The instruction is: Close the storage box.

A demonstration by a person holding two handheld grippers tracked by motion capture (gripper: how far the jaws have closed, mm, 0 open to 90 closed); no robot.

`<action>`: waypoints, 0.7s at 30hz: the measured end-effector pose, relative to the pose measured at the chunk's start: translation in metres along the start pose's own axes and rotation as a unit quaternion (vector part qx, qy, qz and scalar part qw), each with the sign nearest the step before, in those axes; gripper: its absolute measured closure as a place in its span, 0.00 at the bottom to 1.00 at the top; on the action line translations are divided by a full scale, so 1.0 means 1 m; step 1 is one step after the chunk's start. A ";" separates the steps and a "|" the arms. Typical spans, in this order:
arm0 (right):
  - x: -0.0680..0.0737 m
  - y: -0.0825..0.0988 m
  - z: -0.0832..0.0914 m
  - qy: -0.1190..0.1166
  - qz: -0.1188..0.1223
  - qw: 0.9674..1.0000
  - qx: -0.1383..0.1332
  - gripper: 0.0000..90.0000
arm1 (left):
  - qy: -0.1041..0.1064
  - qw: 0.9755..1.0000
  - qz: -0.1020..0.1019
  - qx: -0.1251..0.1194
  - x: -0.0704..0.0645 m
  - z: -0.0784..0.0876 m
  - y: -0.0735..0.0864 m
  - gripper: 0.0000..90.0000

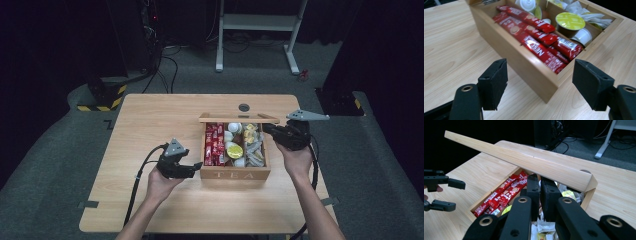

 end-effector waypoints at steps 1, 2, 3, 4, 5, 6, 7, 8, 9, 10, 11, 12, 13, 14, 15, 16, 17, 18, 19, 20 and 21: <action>0.000 0.000 0.000 0.000 0.000 1.000 0.000 0.95 | 0.000 1.000 -0.003 -0.002 -0.001 -0.002 -0.002 0.32; 0.000 -0.001 0.000 0.001 0.000 1.000 0.000 0.95 | 0.000 1.000 -0.003 -0.004 -0.003 -0.003 -0.003 0.32; 0.000 -0.001 0.000 0.000 0.001 1.000 0.000 0.95 | 0.004 1.000 -0.003 -0.006 -0.005 -0.005 -0.005 0.32; -0.001 -0.002 0.000 0.000 0.001 1.000 0.000 0.95 | 0.007 1.000 -0.003 -0.008 -0.007 -0.007 -0.007 0.32; -0.001 -0.003 0.000 0.000 -0.001 1.000 0.001 0.95 | 0.007 1.000 -0.007 -0.008 -0.009 -0.009 -0.008 0.32; -0.001 -0.003 -0.001 0.001 -0.001 1.000 0.000 0.95 | 0.008 1.000 -0.010 -0.007 -0.011 -0.011 -0.010 0.32; -0.001 -0.003 -0.001 0.000 -0.001 1.000 -0.001 0.95 | 0.009 1.000 -0.015 -0.006 -0.013 -0.013 -0.012 0.32; -0.002 -0.004 -0.001 -0.001 -0.003 1.000 -0.001 0.95 | 0.011 1.000 -0.017 -0.005 -0.015 -0.016 -0.013 0.32; -0.002 -0.004 -0.001 -0.001 -0.003 1.000 -0.002 0.95 | 0.013 1.000 -0.020 -0.004 -0.018 -0.018 -0.015 0.32; -0.002 -0.004 -0.001 -0.001 -0.003 1.000 -0.002 0.95 | 0.014 1.000 -0.024 -0.003 -0.019 -0.021 -0.017 0.32; -0.002 -0.004 -0.001 -0.001 -0.004 1.000 -0.002 0.95 | 0.017 1.000 -0.026 -0.002 -0.022 -0.023 -0.019 0.32; -0.002 -0.004 -0.001 -0.001 -0.004 1.000 -0.002 0.95 | 0.017 0.999 -0.031 0.000 -0.023 -0.026 -0.020 0.32; -0.002 -0.005 -0.001 -0.001 -0.003 1.000 -0.002 0.95 | 0.019 0.999 -0.030 -0.002 -0.025 -0.028 -0.022 0.32; -0.003 -0.005 -0.001 -0.001 -0.003 1.000 -0.002 0.95 | 0.019 0.999 -0.030 -0.002 -0.026 -0.029 -0.024 0.33; -0.003 -0.005 -0.001 0.000 -0.003 1.000 -0.002 0.95 | 0.027 0.999 -0.022 -0.004 -0.027 -0.032 -0.026 0.33; -0.003 -0.006 -0.001 0.000 -0.003 1.000 -0.002 0.95 | 0.029 0.999 -0.019 -0.005 -0.028 -0.033 -0.027 0.33; -0.003 -0.006 -0.001 0.001 -0.005 1.000 -0.002 0.95 | 0.028 0.999 -0.020 -0.005 -0.029 -0.035 -0.029 0.33; -0.003 -0.007 -0.001 0.000 -0.002 1.000 -0.002 0.95 | 0.027 0.999 -0.025 -0.004 -0.030 -0.038 -0.031 0.34; -0.003 -0.007 -0.001 0.000 -0.003 1.000 -0.003 0.95 | 0.025 0.999 -0.030 -0.003 -0.032 -0.040 -0.032 0.34; -0.004 -0.007 -0.002 0.001 -0.004 1.000 -0.004 0.95 | 0.024 0.999 -0.034 0.000 -0.034 -0.043 -0.034 0.34; -0.004 -0.008 -0.002 0.001 -0.004 1.000 -0.004 0.95 | 0.025 0.999 -0.035 0.000 -0.036 -0.046 -0.035 0.34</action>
Point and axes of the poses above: each handheld gripper's, and its own axes: z roughly backward along the jaws, y roughly out of its underside, x roughly to its left, the point moved 3 cm from there along -z, roughly forward along the jaws, and after that the axes turned 3 degrees about z, right-handed, at the moved point
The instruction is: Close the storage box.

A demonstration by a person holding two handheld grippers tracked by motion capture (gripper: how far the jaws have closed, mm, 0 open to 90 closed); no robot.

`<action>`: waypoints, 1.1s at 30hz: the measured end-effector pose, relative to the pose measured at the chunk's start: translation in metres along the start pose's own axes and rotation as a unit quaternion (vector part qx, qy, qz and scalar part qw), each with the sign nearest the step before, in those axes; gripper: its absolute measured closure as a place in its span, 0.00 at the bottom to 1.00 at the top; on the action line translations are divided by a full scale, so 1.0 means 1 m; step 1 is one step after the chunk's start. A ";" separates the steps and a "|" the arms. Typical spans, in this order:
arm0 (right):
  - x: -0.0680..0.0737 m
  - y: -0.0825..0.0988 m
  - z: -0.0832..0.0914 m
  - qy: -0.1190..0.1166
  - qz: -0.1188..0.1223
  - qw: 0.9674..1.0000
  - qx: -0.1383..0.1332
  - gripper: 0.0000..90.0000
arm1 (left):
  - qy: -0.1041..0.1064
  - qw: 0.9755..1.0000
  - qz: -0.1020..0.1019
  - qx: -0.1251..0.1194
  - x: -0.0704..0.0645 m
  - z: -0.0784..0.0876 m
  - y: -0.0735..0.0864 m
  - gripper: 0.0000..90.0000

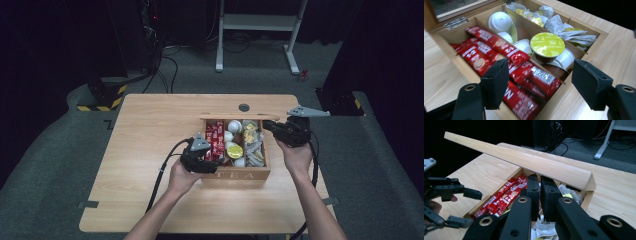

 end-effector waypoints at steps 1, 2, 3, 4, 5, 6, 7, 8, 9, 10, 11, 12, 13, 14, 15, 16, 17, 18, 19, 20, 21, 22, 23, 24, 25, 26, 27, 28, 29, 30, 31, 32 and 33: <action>0.000 0.000 0.000 0.000 0.000 1.000 0.000 0.95 | 0.001 1.000 -0.002 0.001 -0.001 -0.003 -0.002 0.34; 0.000 -0.001 0.000 0.000 -0.001 1.000 -0.001 0.95 | 0.002 1.000 0.000 0.000 -0.002 -0.006 -0.003 0.34; 0.000 -0.001 0.000 0.000 -0.002 1.000 -0.001 0.95 | 0.005 1.000 0.002 0.000 -0.003 -0.009 -0.005 0.34; 0.000 -0.001 0.000 0.000 -0.005 1.000 -0.001 0.95 | 0.003 1.000 -0.001 0.000 -0.003 -0.010 -0.006 0.34; 0.000 -0.001 0.000 0.000 -0.003 1.000 -0.002 0.95 | 0.004 1.000 0.002 -0.004 -0.004 -0.013 -0.008 0.34; 0.000 -0.001 0.000 0.000 -0.002 1.000 -0.002 0.95 | 0.005 1.000 0.004 -0.005 -0.005 -0.015 -0.008 0.34; 0.000 -0.001 0.000 0.001 -0.002 1.000 -0.001 0.95 | 0.004 1.000 0.005 -0.005 -0.005 -0.016 -0.009 0.34; 0.000 -0.001 0.000 0.001 -0.002 1.000 -0.001 0.95 | 0.004 1.000 0.005 -0.005 -0.004 -0.018 -0.010 0.34; 0.000 -0.001 0.000 0.001 -0.003 1.000 -0.001 0.95 | 0.002 1.000 0.006 -0.005 -0.004 -0.020 -0.010 0.34; 0.000 -0.001 0.000 0.001 -0.003 1.000 -0.001 0.95 | -0.001 1.000 0.008 -0.003 -0.004 -0.022 -0.011 0.34; -0.001 -0.002 0.000 0.001 -0.002 1.000 -0.002 0.95 | -0.001 1.000 0.011 -0.001 -0.003 -0.024 -0.011 0.33; 0.000 -0.002 -0.001 0.001 -0.003 1.000 -0.001 0.95 | -0.001 1.000 0.011 0.002 -0.003 -0.026 -0.012 0.33; -0.001 -0.002 -0.001 0.001 -0.002 1.000 -0.002 0.95 | -0.003 1.000 0.012 0.002 -0.003 -0.028 -0.013 0.32; -0.001 -0.002 -0.001 0.002 -0.003 1.000 -0.002 0.95 | -0.002 1.000 0.012 0.003 -0.003 -0.030 -0.014 0.32; -0.001 -0.002 -0.001 0.002 -0.003 1.000 -0.002 0.95 | -0.001 1.000 0.014 0.003 -0.004 -0.031 -0.015 0.31; -0.001 -0.002 -0.001 0.002 -0.003 1.000 -0.002 0.95 | 0.000 1.000 0.008 0.005 -0.004 -0.032 -0.016 0.31; -0.001 -0.002 -0.001 0.002 -0.003 1.000 -0.002 0.95 | 0.005 1.000 0.009 0.004 -0.005 -0.034 -0.017 0.31; -0.001 -0.002 -0.001 0.002 -0.003 1.000 -0.002 0.95 | 0.004 1.000 0.006 0.004 -0.006 -0.036 -0.018 0.31; -0.001 -0.002 -0.001 0.002 -0.003 1.000 -0.003 0.95 | 0.004 1.000 0.005 0.007 -0.007 -0.037 -0.018 0.31; -0.001 -0.002 -0.001 0.001 -0.003 1.000 -0.002 0.95 | 0.003 1.000 0.003 0.008 -0.008 -0.040 -0.019 0.31; -0.001 -0.002 -0.001 0.001 -0.003 1.000 -0.002 0.95 | 0.003 1.000 0.004 0.008 -0.009 -0.041 -0.019 0.31; -0.001 -0.003 -0.001 0.001 -0.003 1.000 -0.002 0.95 | 0.003 1.000 0.004 0.007 -0.009 -0.042 -0.020 0.31; -0.001 -0.002 -0.001 0.001 -0.003 1.000 -0.002 0.95 | 0.003 1.000 0.004 0.006 -0.010 -0.043 -0.021 0.31; -0.001 -0.002 -0.002 0.001 -0.004 1.000 -0.001 0.95 | 0.000 1.000 0.001 0.006 -0.010 -0.044 -0.022 0.31; -0.001 -0.002 -0.002 0.002 -0.004 1.000 0.000 0.95 | 0.000 1.000 0.001 0.006 -0.011 -0.046 -0.023 0.31; -0.001 -0.002 -0.002 0.002 -0.003 1.000 0.001 0.95 | -0.001 1.000 -0.001 0.007 -0.011 -0.047 -0.023 0.31; -0.001 -0.002 -0.002 0.002 -0.005 1.000 0.001 0.95 | -0.001 1.000 0.000 0.008 -0.012 -0.048 -0.024 0.31; -0.001 -0.002 -0.002 0.001 -0.005 1.000 0.000 0.95 | -0.001 1.000 -0.002 0.011 -0.012 -0.050 -0.024 0.31; -0.001 -0.002 -0.002 0.001 -0.006 1.000 0.001 0.95 | -0.002 1.000 -0.003 0.012 -0.013 -0.052 -0.024 0.31; -0.001 -0.002 -0.002 0.001 -0.005 1.000 0.001 0.95 | -0.002 1.000 -0.005 0.015 -0.013 -0.053 -0.024 0.31; -0.001 -0.002 -0.003 0.001 -0.006 1.000 0.002 0.95 | -0.001 1.000 -0.004 0.017 -0.013 -0.054 -0.024 0.31; -0.001 -0.002 -0.003 0.000 -0.006 1.000 0.002 0.95 | -0.001 1.000 -0.006 0.019 -0.013 -0.056 -0.023 0.31; -0.001 -0.002 -0.003 0.001 -0.006 1.000 0.003 0.95 | -0.003 1.000 -0.007 0.023 -0.013 -0.057 -0.022 0.31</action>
Point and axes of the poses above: each handheld gripper's, and its own axes: z roughly backward along the jaws, y roughly out of its underside, x roughly to its left, the point moved 3 cm from there along -z, roughly forward along the jaws, and after that the axes turned 3 degrees about z, right-handed, at the moved point
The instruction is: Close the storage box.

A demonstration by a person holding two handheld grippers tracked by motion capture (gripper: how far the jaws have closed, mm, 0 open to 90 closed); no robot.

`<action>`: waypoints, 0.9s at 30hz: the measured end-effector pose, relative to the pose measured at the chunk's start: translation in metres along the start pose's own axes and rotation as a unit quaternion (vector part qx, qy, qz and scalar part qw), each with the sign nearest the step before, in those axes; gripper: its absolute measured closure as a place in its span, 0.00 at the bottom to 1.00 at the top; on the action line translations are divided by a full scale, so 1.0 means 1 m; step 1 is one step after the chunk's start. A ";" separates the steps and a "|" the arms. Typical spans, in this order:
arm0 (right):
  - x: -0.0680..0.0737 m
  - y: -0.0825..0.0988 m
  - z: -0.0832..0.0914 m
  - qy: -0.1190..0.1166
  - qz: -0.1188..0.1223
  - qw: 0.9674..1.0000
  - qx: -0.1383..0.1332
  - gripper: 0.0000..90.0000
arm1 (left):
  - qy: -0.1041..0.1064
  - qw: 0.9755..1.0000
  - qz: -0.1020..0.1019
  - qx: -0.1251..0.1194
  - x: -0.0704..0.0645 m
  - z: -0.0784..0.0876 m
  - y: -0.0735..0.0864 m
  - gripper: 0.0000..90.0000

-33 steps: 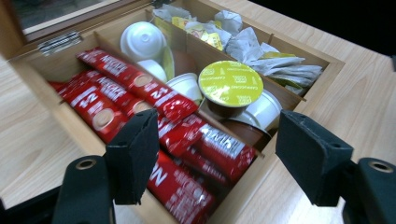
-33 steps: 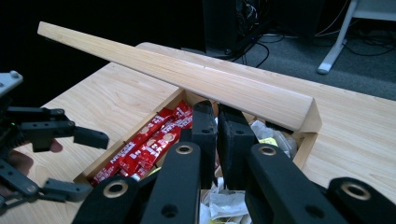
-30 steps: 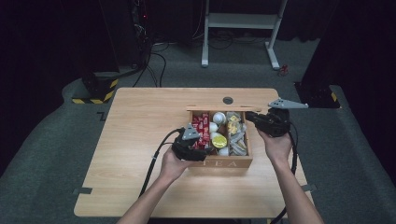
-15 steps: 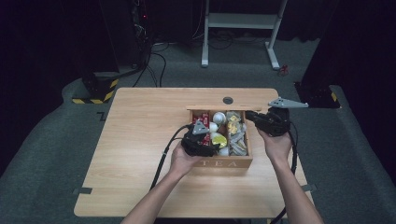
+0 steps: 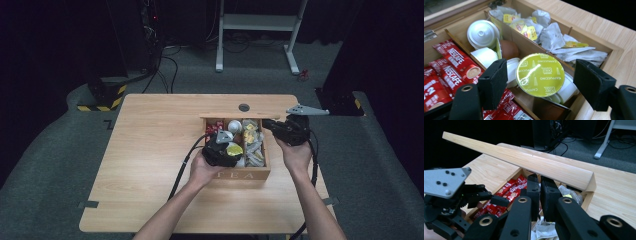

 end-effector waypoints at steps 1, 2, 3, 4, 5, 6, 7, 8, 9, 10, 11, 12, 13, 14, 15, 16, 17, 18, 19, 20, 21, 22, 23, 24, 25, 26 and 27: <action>0.000 0.000 0.000 0.000 0.001 1.000 0.000 0.95 | 0.001 1.000 0.002 0.001 0.000 -0.002 0.000 0.31; 0.000 0.000 0.000 0.000 0.002 1.000 0.001 0.95 | 0.000 1.000 0.004 0.002 0.001 -0.003 0.001 0.31; 0.000 0.000 0.000 0.001 0.003 1.000 0.001 0.95 | 0.000 1.000 0.005 0.003 0.001 -0.004 0.001 0.31; 0.000 0.000 0.000 0.001 0.002 1.000 0.000 0.95 | -0.001 1.000 0.005 0.004 0.001 -0.005 0.001 0.31; 0.000 0.000 0.000 0.000 0.001 1.000 0.001 0.95 | -0.002 1.000 0.008 0.004 0.001 -0.007 0.001 0.32; 0.000 0.000 0.000 0.000 0.001 1.000 0.000 0.95 | -0.005 1.000 0.006 0.008 0.001 -0.008 0.002 0.32; 0.000 0.000 0.000 0.000 0.000 1.000 0.000 0.95 | -0.006 1.000 0.003 0.011 0.001 -0.009 0.002 0.32; 0.000 0.000 0.000 0.000 0.000 1.000 0.000 0.95 | -0.007 1.000 0.001 0.011 0.001 -0.009 0.001 0.32; 0.000 0.000 0.000 0.000 -0.001 1.000 0.000 0.95 | -0.008 1.000 0.001 0.011 0.001 -0.009 0.001 0.33; 0.000 0.000 -0.001 -0.001 0.000 1.000 0.000 0.95 | -0.009 1.000 0.002 0.013 0.001 -0.009 0.001 0.33; 0.000 0.000 -0.001 -0.001 0.000 1.000 0.000 0.95 | -0.011 1.000 0.003 0.015 0.001 -0.010 0.001 0.33; 0.000 0.000 -0.001 -0.001 0.001 1.000 0.001 0.95 | -0.012 1.000 -0.001 0.017 0.002 -0.010 0.001 0.33; 0.000 0.000 -0.001 0.000 0.002 1.000 0.000 0.95 | -0.012 1.000 -0.001 0.018 0.002 -0.011 0.001 0.33; 0.000 0.000 -0.001 0.000 0.002 1.000 0.000 0.94 | -0.014 1.000 -0.002 0.022 0.001 -0.012 0.001 0.34; 0.000 0.000 -0.001 0.000 -0.001 1.000 0.002 0.94 | -0.014 1.000 -0.003 0.025 0.001 -0.012 0.001 0.34; 0.000 0.000 -0.002 -0.001 -0.001 1.000 0.002 0.94 | -0.014 1.000 -0.003 0.026 0.000 -0.013 0.001 0.34; 0.000 0.000 -0.002 0.000 0.000 1.000 0.003 0.94 | -0.014 0.999 -0.004 0.028 0.000 -0.013 0.001 0.34; 0.000 0.001 -0.002 0.000 -0.001 1.000 0.003 0.94 | -0.014 0.999 -0.004 0.029 0.000 -0.013 0.001 0.34; 0.000 0.001 -0.003 0.000 -0.001 1.000 0.003 0.94 | -0.013 0.999 -0.003 0.030 0.000 -0.014 0.001 0.35; 0.000 0.001 -0.003 -0.001 -0.002 1.000 0.002 0.94 | -0.011 0.999 -0.003 0.032 0.000 -0.014 0.001 0.35; 0.000 0.001 -0.003 0.000 -0.003 1.000 0.004 0.94 | -0.011 0.999 -0.002 0.033 0.000 -0.015 0.001 0.35; 0.000 0.001 -0.003 0.000 0.000 1.000 0.004 0.94 | -0.010 0.999 -0.003 0.036 -0.001 -0.015 0.001 0.36; 0.000 0.000 -0.003 0.000 0.000 1.000 0.004 0.94 | -0.009 0.999 -0.003 0.038 -0.001 -0.016 0.000 0.36; 0.000 0.000 -0.003 -0.001 -0.001 1.000 0.003 0.94 | -0.008 0.999 -0.004 0.041 -0.002 -0.017 0.000 0.37; 0.000 0.001 -0.003 -0.001 -0.003 1.000 0.004 0.94 | -0.008 0.999 -0.005 0.045 -0.002 -0.017 0.000 0.38; 0.000 0.001 -0.003 -0.001 -0.003 1.000 0.004 0.94 | -0.010 0.999 -0.008 0.049 -0.003 -0.018 0.000 0.38; 0.000 0.000 -0.003 -0.001 -0.001 1.000 0.004 0.94 | -0.009 0.999 -0.009 0.050 -0.003 -0.018 0.000 0.40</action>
Point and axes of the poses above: each handheld gripper's, and its own axes: z roughly backward along the jaws, y roughly out of its underside, x roughly to its left, the point moved 3 cm from there along -z, roughly forward along the jaws, and after that the axes turned 3 degrees about z, right-handed, at the moved point
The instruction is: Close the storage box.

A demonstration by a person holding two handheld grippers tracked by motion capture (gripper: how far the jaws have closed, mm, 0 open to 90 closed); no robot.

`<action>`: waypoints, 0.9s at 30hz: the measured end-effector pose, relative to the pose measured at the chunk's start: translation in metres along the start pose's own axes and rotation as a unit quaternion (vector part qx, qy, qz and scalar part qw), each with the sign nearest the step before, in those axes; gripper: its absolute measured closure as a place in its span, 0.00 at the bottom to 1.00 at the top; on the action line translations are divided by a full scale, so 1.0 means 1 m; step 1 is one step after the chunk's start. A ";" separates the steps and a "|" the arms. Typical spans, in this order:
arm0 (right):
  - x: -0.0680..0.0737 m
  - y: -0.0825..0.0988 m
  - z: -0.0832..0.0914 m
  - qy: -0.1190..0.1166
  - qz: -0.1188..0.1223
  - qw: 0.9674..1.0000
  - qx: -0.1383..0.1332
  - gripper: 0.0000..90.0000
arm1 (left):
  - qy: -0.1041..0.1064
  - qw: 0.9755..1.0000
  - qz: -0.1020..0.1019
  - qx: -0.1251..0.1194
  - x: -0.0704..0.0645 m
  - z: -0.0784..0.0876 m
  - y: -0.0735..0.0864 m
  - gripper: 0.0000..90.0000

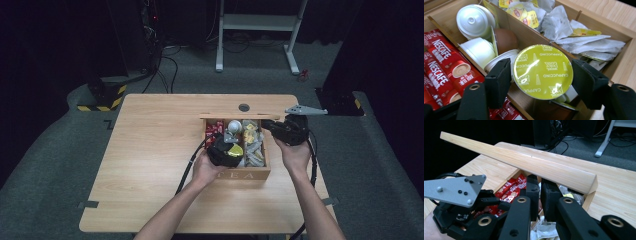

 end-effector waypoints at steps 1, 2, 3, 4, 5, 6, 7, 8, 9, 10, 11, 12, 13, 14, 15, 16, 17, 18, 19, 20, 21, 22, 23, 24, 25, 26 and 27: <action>0.000 0.000 0.000 0.000 0.000 1.000 0.000 0.94 | 0.000 1.000 0.000 0.001 -0.001 0.000 0.000 0.41; 0.000 0.000 0.000 -0.001 0.000 1.000 0.000 0.94 | -0.001 1.000 -0.001 0.001 -0.001 0.000 0.000 0.41; 0.000 0.000 0.000 -0.001 -0.002 1.000 0.000 0.94 | 0.000 1.000 -0.001 0.001 -0.001 0.000 0.000 0.42; 0.000 0.001 0.000 0.000 -0.001 1.000 0.000 0.94 | 0.001 1.000 0.001 0.001 0.000 0.000 0.000 0.42; 0.000 0.000 0.000 0.000 0.000 1.000 0.000 0.94 | 0.002 1.000 0.001 0.001 0.000 0.001 0.000 0.42; 0.000 0.000 0.000 0.001 0.000 1.000 0.000 0.94 | 0.002 1.000 0.002 0.000 0.000 0.001 0.000 0.42; 0.000 0.000 0.000 0.001 -0.001 1.000 0.000 0.94 | 0.001 1.000 0.001 -0.001 0.000 0.001 0.000 0.42; 0.000 0.000 0.000 0.000 -0.001 1.000 -0.001 0.94 | -0.002 1.000 -0.001 0.000 0.000 0.001 0.000 0.42; 0.000 0.000 0.000 0.001 -0.001 1.000 -0.001 0.94 | -0.002 1.000 -0.003 0.000 0.000 0.002 0.000 0.42; 0.000 0.000 0.000 0.001 -0.002 1.000 -0.001 0.94 | -0.003 1.000 -0.006 0.000 0.000 0.003 0.000 0.42; 0.000 0.000 0.000 0.001 -0.001 1.000 -0.001 0.94 | -0.002 1.000 -0.006 0.000 0.000 0.003 0.000 0.42; 0.000 0.000 0.000 0.001 -0.001 1.000 -0.001 0.94 | -0.004 1.000 -0.007 -0.002 0.000 0.004 0.000 0.42; 0.000 0.000 0.000 0.001 -0.001 1.000 -0.001 0.94 | -0.004 1.000 -0.010 -0.002 0.000 0.005 -0.001 0.42; 0.000 0.000 0.000 0.001 -0.001 1.000 -0.001 0.94 | -0.004 1.000 -0.009 -0.005 -0.001 0.006 -0.001 0.42; 0.000 0.000 0.000 0.001 -0.001 1.000 -0.001 0.94 | -0.004 1.000 -0.010 -0.006 -0.001 0.008 -0.001 0.42; 0.000 0.000 0.000 0.001 -0.001 1.000 -0.001 0.94 | -0.003 1.000 -0.010 -0.010 -0.002 0.008 -0.002 0.42; 0.000 0.000 0.000 0.001 0.000 1.000 -0.002 0.94 | -0.001 1.000 -0.008 -0.010 -0.002 0.009 -0.002 0.42; 0.000 0.001 0.000 0.001 -0.001 1.000 -0.002 0.94 | -0.001 1.000 -0.008 -0.011 -0.002 0.010 -0.002 0.42; 0.000 0.000 0.000 0.001 -0.002 1.000 -0.002 0.94 | 0.000 1.000 -0.009 -0.011 -0.002 0.011 -0.002 0.42; 0.000 0.000 0.000 0.001 -0.001 1.000 -0.002 0.94 | 0.001 1.000 -0.007 -0.012 -0.002 0.012 -0.002 0.42; 0.000 0.000 0.000 0.001 -0.001 1.000 -0.002 0.94 | 0.002 1.000 -0.007 -0.012 -0.001 0.013 -0.002 0.42; 0.000 0.001 0.000 0.001 -0.002 1.000 -0.002 0.94 | 0.003 1.000 -0.007 -0.014 -0.001 0.014 -0.003 0.42; 0.000 0.000 0.000 0.001 -0.002 1.000 -0.002 0.94 | 0.003 1.000 -0.007 -0.015 0.000 0.015 -0.003 0.42; 0.000 0.000 0.000 0.001 -0.002 1.000 -0.002 0.94 | 0.004 1.000 -0.005 -0.019 0.000 0.016 -0.003 0.42; 0.000 0.000 0.000 0.001 -0.002 1.000 -0.002 0.94 | 0.005 1.000 -0.005 -0.020 0.000 0.018 -0.003 0.42; 0.000 0.001 0.000 0.001 -0.002 1.000 -0.002 0.94 | 0.007 1.000 -0.004 -0.021 0.000 0.019 -0.003 0.42; 0.000 0.001 0.000 0.001 -0.002 1.000 -0.002 0.94 | 0.008 1.000 0.000 -0.023 0.000 0.021 -0.003 0.42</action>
Point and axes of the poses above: each handheld gripper's, and its own axes: z roughly backward along the jaws, y roughly out of its underside, x roughly to its left, the point moved 3 cm from there along -z, roughly forward along the jaws, and after that the axes turned 3 degrees about z, right-handed, at the moved point
